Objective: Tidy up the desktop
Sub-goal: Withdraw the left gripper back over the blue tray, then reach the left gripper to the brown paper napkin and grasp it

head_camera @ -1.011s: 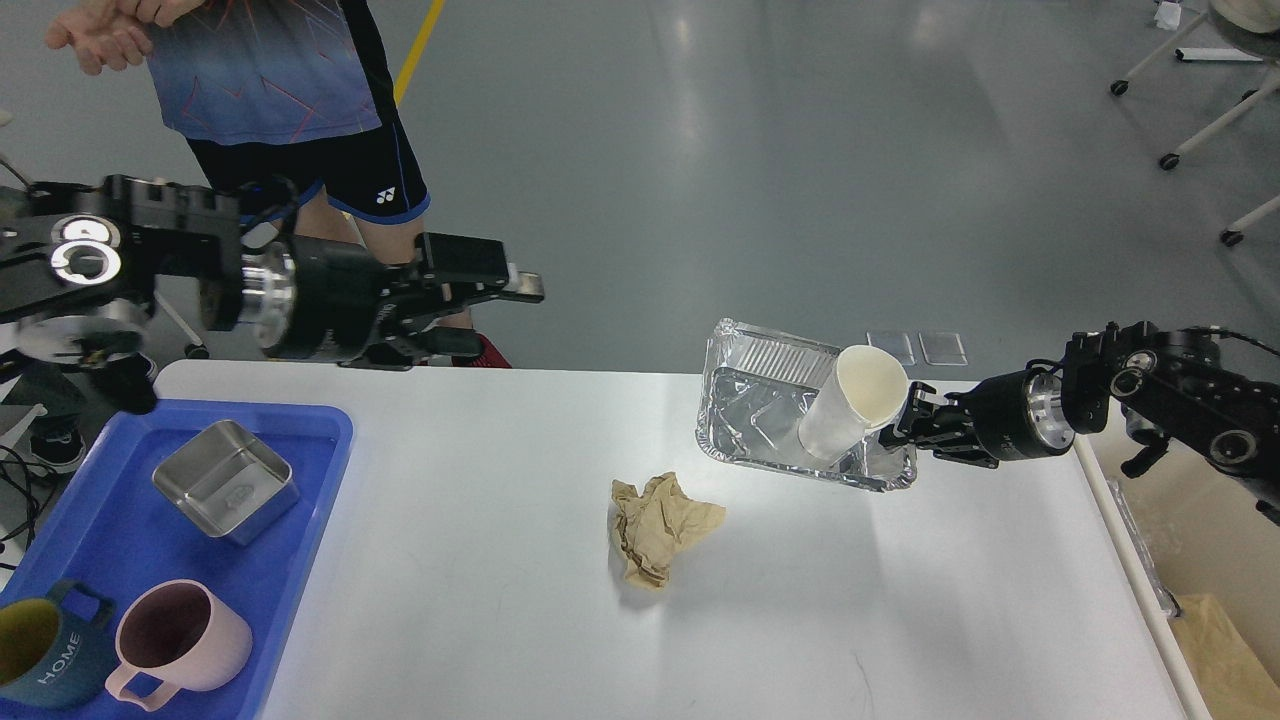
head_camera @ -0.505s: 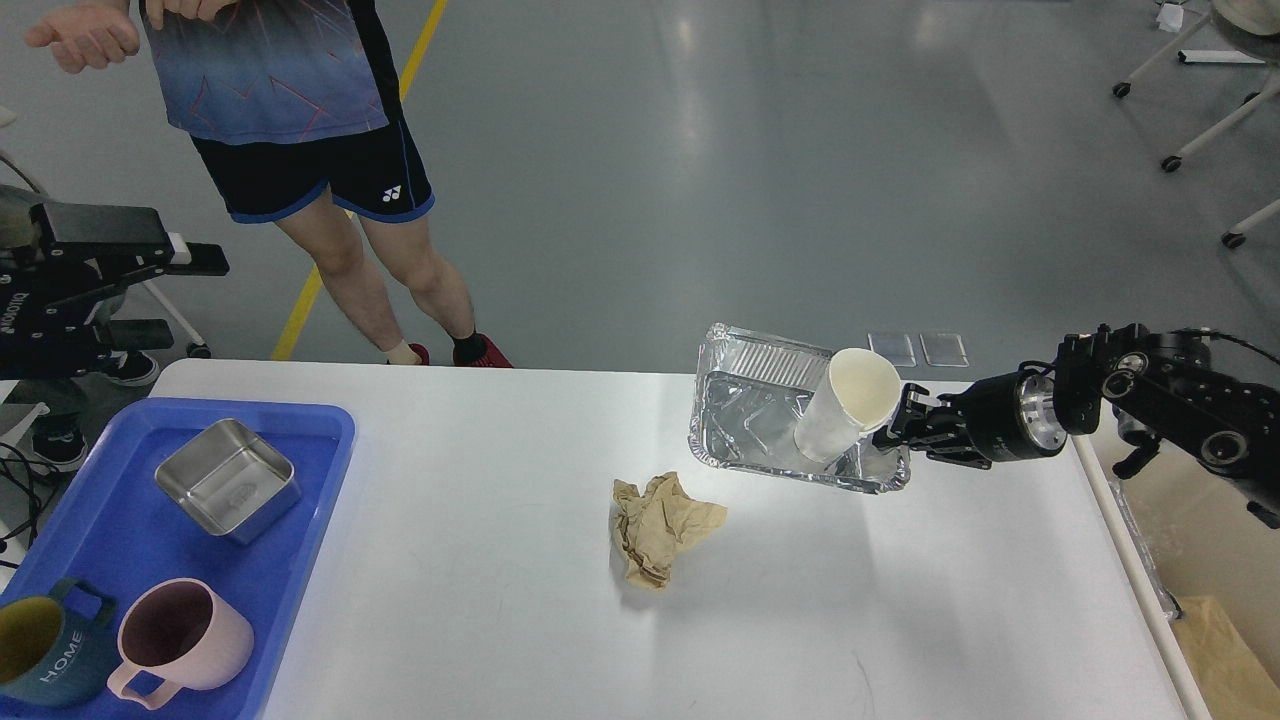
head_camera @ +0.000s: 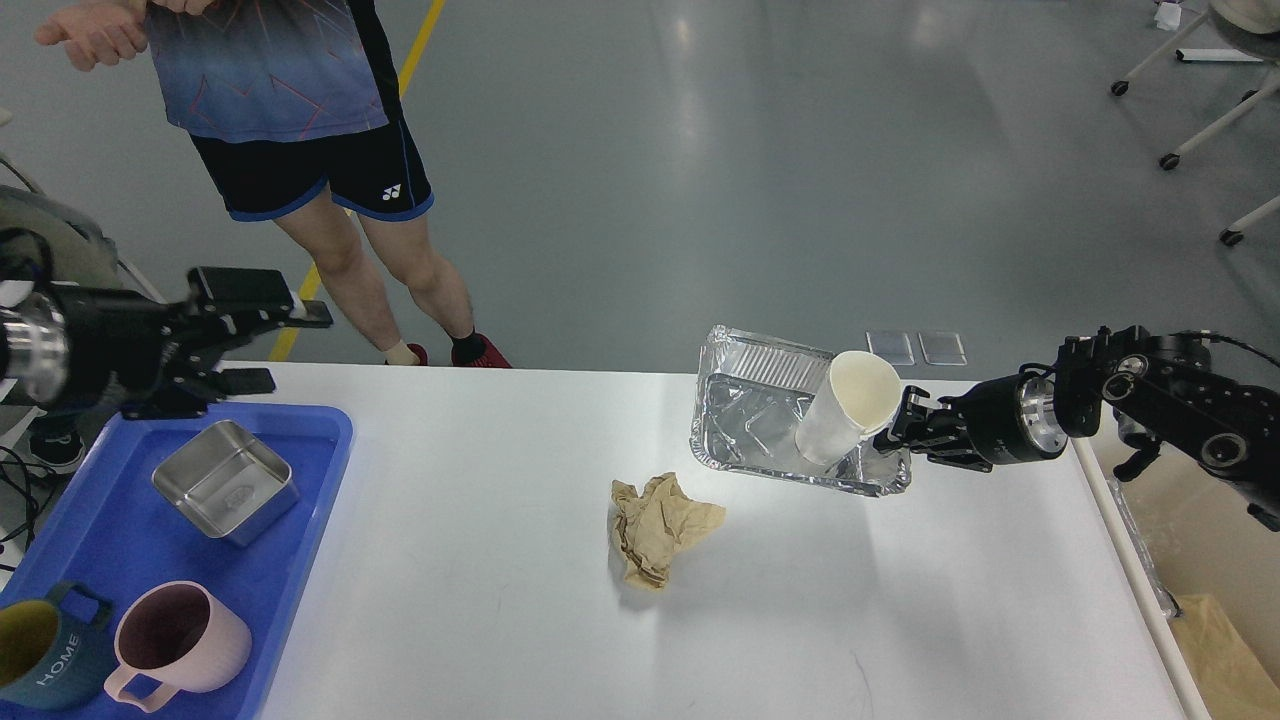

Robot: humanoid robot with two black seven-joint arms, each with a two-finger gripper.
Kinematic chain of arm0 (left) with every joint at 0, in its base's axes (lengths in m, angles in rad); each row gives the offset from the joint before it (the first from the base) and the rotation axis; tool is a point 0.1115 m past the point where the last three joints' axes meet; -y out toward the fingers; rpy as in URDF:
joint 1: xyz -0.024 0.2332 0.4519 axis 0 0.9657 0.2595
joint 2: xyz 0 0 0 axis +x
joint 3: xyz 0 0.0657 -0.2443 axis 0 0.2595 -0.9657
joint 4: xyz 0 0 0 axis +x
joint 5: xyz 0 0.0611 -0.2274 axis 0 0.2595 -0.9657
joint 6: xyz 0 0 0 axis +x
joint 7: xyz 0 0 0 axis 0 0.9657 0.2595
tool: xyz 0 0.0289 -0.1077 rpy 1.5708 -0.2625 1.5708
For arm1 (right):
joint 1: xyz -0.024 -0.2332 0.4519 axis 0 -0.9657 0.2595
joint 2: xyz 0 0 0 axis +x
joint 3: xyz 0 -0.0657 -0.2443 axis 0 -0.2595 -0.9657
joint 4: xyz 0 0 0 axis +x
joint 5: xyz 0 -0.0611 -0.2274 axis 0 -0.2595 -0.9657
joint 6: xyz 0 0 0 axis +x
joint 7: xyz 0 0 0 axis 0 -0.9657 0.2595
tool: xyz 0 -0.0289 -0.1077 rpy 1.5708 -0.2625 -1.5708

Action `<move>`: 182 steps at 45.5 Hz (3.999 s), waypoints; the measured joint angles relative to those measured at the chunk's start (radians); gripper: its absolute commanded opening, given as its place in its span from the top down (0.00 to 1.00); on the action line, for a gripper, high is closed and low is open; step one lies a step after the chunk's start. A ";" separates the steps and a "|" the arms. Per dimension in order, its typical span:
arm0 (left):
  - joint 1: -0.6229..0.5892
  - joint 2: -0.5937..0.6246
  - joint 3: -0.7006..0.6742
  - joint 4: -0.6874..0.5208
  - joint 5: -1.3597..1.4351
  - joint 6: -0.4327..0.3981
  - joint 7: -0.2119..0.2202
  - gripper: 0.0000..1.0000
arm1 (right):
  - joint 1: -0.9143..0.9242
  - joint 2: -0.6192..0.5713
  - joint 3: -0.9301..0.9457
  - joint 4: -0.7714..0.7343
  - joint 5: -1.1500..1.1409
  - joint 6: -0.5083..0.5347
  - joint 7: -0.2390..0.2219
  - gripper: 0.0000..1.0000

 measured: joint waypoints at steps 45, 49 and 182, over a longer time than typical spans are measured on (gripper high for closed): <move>0.278 -0.857 0.007 0.547 0.211 0.166 0.004 0.03 | -0.040 -0.001 0.025 0.000 0.000 -0.008 0.000 1.00; 0.278 -0.911 0.008 0.618 0.212 0.160 -0.001 0.03 | -0.039 -0.003 0.025 -0.001 0.000 -0.008 0.000 1.00; 0.297 -1.184 0.007 0.853 0.251 0.186 -0.076 1.00 | -0.046 -0.020 0.025 0.000 0.000 -0.014 0.000 1.00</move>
